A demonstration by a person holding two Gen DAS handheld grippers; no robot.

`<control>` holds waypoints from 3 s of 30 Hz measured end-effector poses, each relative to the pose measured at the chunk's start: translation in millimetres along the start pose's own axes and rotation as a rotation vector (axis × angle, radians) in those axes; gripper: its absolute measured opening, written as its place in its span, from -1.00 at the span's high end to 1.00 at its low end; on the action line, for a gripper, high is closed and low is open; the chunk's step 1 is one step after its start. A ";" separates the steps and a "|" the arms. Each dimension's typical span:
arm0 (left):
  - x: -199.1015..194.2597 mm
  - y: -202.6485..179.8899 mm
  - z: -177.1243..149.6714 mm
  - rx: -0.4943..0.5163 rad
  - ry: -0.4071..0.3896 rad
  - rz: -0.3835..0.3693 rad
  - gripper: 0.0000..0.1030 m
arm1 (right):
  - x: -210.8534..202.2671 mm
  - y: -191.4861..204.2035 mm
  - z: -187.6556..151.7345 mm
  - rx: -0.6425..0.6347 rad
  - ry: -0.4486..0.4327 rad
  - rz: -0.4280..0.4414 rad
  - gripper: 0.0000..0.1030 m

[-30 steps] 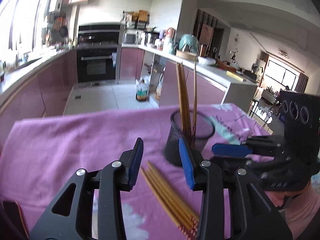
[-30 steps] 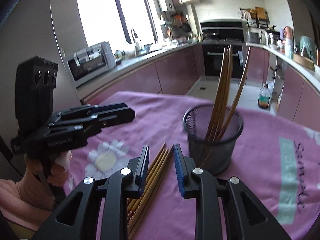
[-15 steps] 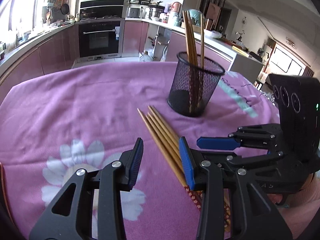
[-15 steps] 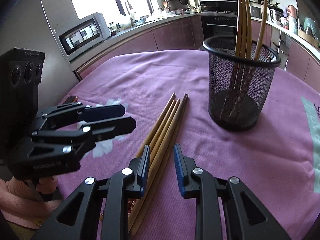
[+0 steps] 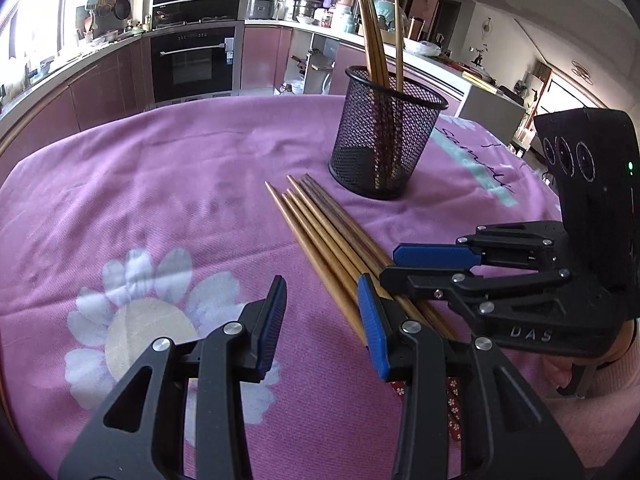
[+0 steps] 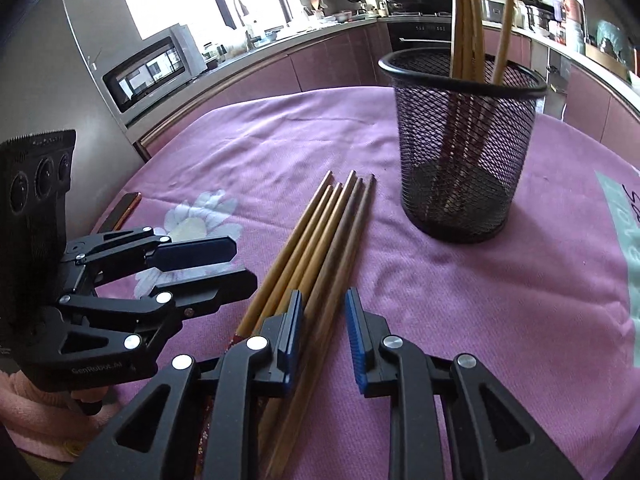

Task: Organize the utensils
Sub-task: 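Return the open right gripper over the chopstick pile, then close the right gripper on a chopstick while the left gripper closes on another, then lift the chopsticks with both grippers and carry them above the black mesh cup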

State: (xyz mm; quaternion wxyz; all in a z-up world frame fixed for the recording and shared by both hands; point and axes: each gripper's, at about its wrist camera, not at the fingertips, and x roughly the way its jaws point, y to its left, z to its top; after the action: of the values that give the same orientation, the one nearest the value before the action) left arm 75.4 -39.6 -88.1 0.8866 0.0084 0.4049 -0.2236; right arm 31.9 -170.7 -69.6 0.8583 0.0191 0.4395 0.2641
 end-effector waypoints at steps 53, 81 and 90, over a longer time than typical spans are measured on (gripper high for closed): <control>24.3 -1.7 4.7 -0.008 0.060 0.082 0.79 | 7.9 -6.1 11.8 -0.002 -0.007 -0.102 0.89; -26.8 4.5 16.5 -0.118 -0.043 -0.127 0.86 | -40.8 -18.6 16.1 0.078 -0.114 0.129 0.89; -52.6 1.0 29.9 -0.107 -0.108 -0.194 0.86 | -65.2 -24.0 23.3 0.086 -0.190 0.161 0.89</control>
State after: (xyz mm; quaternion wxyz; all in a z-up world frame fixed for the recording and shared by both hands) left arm 67.1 -24.1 -30.2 0.8805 -0.0899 0.3669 -0.2865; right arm 29.3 -217.4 -13.2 0.8705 0.1159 0.3642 0.3100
